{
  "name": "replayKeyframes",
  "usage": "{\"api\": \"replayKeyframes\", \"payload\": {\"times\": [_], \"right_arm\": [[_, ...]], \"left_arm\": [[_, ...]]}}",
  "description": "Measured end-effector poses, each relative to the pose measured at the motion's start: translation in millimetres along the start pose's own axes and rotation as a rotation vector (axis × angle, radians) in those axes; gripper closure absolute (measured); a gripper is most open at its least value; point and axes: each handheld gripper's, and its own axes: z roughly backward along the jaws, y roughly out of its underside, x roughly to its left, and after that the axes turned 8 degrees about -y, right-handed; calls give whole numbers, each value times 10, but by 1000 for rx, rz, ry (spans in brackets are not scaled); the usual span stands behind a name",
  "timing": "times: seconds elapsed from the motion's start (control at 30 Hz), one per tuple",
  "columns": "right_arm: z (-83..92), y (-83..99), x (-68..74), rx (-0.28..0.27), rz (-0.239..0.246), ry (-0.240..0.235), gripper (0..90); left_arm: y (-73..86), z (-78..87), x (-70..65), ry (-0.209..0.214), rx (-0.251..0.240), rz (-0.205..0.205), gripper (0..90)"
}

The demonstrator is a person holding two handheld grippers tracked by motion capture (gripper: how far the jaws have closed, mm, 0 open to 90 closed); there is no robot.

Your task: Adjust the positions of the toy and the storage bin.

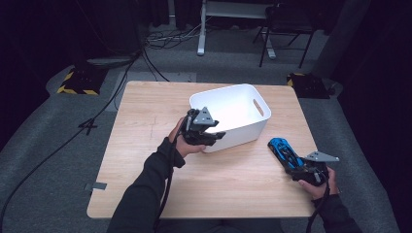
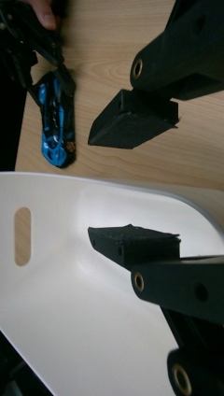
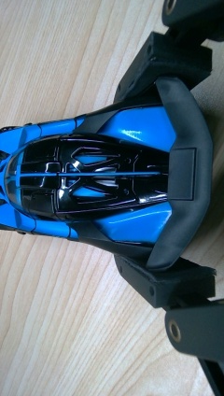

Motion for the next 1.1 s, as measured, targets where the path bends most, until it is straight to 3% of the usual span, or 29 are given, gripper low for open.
{"api": "replayKeyframes", "payload": {"times": [0.07, 0.1, 0.2, 0.3, 0.37, 0.5, 0.53, 0.57, 0.6, 0.67, 0.8, 0.87, 1.1], "right_arm": [[-1, -1, 0, -2, -4, -3, 240], [-1, 0, -3, -2, -2, -4, 240], [0, 3, -9, -2, 3, -3, 240], [1, 5, -9, -2, 7, -2, 240], [1, 4, -9, -1, 7, -3, 240], [2, 5, -11, -2, 6, -3, 239], [2, 6, -10, -2, 6, -4, 239], [2, 6, -10, -2, 4, -4, 239], [2, 6, -10, -2, 3, -5, 239], [2, 6, -12, -1, 4, -5, 239], [1, 6, -13, -2, 1, -6, 238], [1, 6, -14, -2, 1, -7, 238], [1, 6, -11, -3, -1, -8, 238]], "left_arm": [[-82, -73, -86, -21, -6, -2, 397], [-127, -127, -139, -12, -8, 8, 396], [-256, -288, -263, -3, 16, -14, 367], [-371, -470, -341, -64, 66, 27, 350], [-406, -579, -367, -91, 71, 97, 352], [-398, -713, -421, -128, 85, 94, 464], [-386, -728, -429, -121, 89, 91, 546], [-377, -732, -423, -138, 106, 64, 565], [-367, -728, -413, -150, 108, 62, 613], [-348, -705, -375, -162, 95, 92, 720], [-315, -628, -313, -130, 137, 14, 762], [-299, -586, -305, -110, 147, -3, 769], [-113, -295, -263, 11, 131, -74, 766]]}}
